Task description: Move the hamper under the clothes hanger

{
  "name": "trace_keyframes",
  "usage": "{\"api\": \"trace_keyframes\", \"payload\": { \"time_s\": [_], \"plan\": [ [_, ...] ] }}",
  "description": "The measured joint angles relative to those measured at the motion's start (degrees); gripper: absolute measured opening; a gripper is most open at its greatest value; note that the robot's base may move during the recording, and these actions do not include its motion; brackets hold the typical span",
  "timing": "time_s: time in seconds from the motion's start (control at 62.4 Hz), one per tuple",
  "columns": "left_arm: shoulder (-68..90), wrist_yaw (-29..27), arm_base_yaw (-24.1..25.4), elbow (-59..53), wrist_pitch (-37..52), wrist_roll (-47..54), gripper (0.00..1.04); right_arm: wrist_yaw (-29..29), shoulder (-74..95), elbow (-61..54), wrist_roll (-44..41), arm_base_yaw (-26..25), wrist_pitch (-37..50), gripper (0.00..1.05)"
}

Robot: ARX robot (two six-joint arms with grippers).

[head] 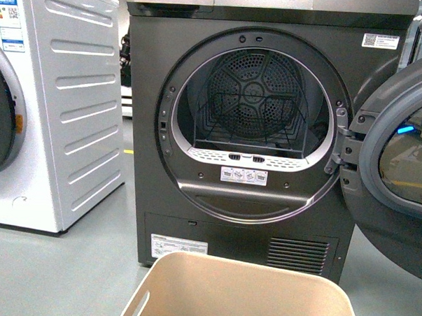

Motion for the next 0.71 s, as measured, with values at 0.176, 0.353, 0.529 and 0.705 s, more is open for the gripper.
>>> {"api": "trace_keyframes", "payload": {
  "time_s": [0.176,0.353,0.529,0.705],
  "plan": [
    [47.2,6.0,-3.7,26.9,9.0,6.2,0.98,-4.2,44.3,16.8,-0.3,2.7,16.5,0.97],
    [67.6,7.8,-4.4,38.8,7.8,6.9,0.98,-1.8,64.3,28.4,-0.7,5.1,15.8,0.97],
    [82.2,11.3,-5.7,46.3,6.4,7.2,0.98,3.7,80.4,38.8,-1.0,7.7,14.4,0.97],
    [87.1,12.2,-6.4,48.5,7.1,7.3,0.98,5.6,88.4,43.3,-1.0,7.8,13.9,0.97]
  ]
}}
